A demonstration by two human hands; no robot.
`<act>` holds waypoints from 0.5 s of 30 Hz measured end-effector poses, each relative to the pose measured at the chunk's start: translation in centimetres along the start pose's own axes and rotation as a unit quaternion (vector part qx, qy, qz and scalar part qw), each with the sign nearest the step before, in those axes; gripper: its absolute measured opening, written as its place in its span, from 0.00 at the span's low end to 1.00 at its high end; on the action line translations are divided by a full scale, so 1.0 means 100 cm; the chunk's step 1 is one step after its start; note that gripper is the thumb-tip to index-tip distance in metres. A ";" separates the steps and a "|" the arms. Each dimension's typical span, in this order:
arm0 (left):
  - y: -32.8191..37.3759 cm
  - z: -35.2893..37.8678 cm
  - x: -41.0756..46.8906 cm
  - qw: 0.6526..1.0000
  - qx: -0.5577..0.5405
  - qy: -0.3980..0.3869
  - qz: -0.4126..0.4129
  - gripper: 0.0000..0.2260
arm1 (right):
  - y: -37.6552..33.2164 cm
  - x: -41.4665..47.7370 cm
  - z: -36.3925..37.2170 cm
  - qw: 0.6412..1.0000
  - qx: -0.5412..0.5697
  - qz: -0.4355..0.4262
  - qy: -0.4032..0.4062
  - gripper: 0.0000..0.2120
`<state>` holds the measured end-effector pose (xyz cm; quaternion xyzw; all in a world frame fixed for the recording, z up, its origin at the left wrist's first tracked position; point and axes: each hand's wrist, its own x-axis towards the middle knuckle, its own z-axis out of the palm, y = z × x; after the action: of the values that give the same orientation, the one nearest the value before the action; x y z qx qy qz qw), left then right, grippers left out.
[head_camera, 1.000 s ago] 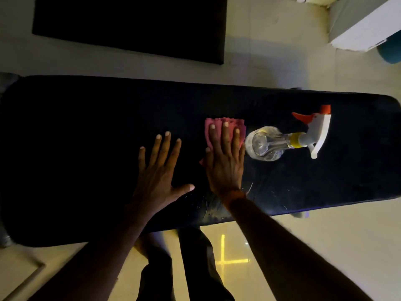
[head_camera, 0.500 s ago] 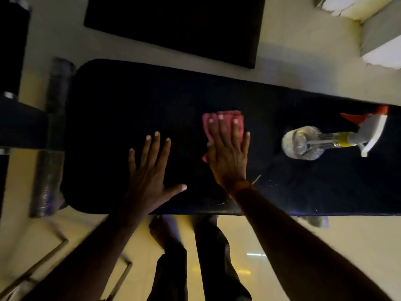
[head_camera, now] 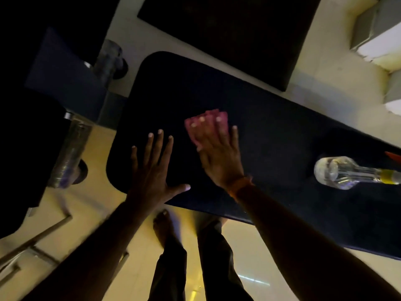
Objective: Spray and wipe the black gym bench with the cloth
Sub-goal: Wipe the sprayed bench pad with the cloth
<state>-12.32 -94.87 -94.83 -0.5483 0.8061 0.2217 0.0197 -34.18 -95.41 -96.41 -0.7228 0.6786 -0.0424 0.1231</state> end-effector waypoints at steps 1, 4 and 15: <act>-0.004 -0.001 -0.002 1.000 -0.006 0.005 -0.010 0.57 | -0.002 0.009 -0.001 0.997 0.013 0.076 0.006 0.28; -0.012 -0.001 -0.006 0.999 -0.019 0.021 -0.033 0.58 | -0.046 0.017 0.000 0.992 0.050 0.118 -0.001 0.28; -0.009 -0.001 -0.018 0.989 -0.071 0.053 -0.119 0.62 | -0.043 0.046 0.003 0.977 -0.017 -0.202 -0.062 0.29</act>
<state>-10.78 -93.64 -94.59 -0.6510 0.7175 0.2451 -0.0357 -29.60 -99.76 -96.15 -0.8483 0.5101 -0.0103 0.1419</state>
